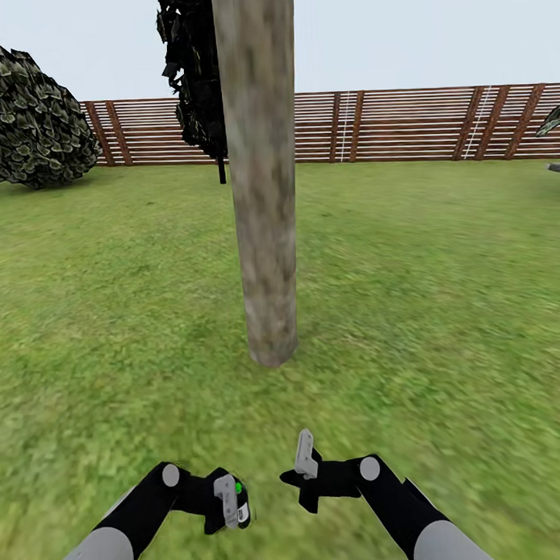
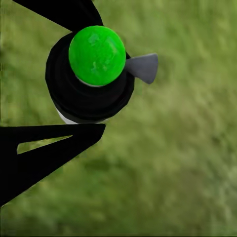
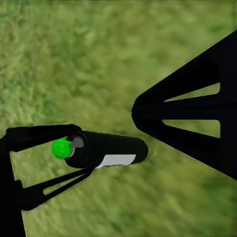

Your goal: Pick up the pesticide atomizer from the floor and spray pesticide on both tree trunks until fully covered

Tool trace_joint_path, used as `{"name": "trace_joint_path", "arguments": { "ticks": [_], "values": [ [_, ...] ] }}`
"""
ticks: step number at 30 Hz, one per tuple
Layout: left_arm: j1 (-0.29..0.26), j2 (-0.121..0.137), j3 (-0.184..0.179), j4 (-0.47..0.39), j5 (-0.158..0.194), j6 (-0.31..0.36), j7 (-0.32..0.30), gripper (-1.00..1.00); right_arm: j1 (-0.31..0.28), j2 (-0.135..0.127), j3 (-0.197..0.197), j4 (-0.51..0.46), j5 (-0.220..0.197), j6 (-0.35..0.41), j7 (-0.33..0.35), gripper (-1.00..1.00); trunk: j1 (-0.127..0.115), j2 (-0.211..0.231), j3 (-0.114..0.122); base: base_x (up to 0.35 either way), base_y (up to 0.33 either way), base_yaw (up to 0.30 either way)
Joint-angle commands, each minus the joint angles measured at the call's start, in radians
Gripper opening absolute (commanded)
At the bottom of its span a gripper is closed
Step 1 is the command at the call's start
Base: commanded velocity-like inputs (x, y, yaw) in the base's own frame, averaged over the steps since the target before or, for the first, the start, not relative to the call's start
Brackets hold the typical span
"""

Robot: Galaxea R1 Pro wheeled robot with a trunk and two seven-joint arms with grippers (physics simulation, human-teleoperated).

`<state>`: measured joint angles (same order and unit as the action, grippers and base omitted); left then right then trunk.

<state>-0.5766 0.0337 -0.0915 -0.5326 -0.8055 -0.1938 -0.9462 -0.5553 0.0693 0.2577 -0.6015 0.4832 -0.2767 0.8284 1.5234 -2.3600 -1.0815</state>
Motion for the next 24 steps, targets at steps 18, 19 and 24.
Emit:
{"name": "trace_joint_path", "arguments": {
  "ticks": [18,19,24],
  "values": [
    [0.01,0.22,0.012,0.013,-0.096,0.003,0.008,-1.0,0.0,-0.017,-0.009,0.0,0.003,0.001,0.0,1.0,0.0,0.0,0.0,0.0,0.0,0.0],
    [0.01,0.223,0.012,0.013,-0.096,0.003,0.008,-1.0,0.0,-0.019,-0.009,0.0,0.003,0.001,0.0,1.0,0.0,0.0,0.0,0.0,0.0,0.0],
    [0.011,0.235,0.064,0.015,-0.085,0.017,0.047,-1.0,0.001,-0.047,-0.009,0.003,0.003,0.001,-0.004,1.0,0.0,0.0,0.0,0.0,0.0,0.0]
  ]
}}
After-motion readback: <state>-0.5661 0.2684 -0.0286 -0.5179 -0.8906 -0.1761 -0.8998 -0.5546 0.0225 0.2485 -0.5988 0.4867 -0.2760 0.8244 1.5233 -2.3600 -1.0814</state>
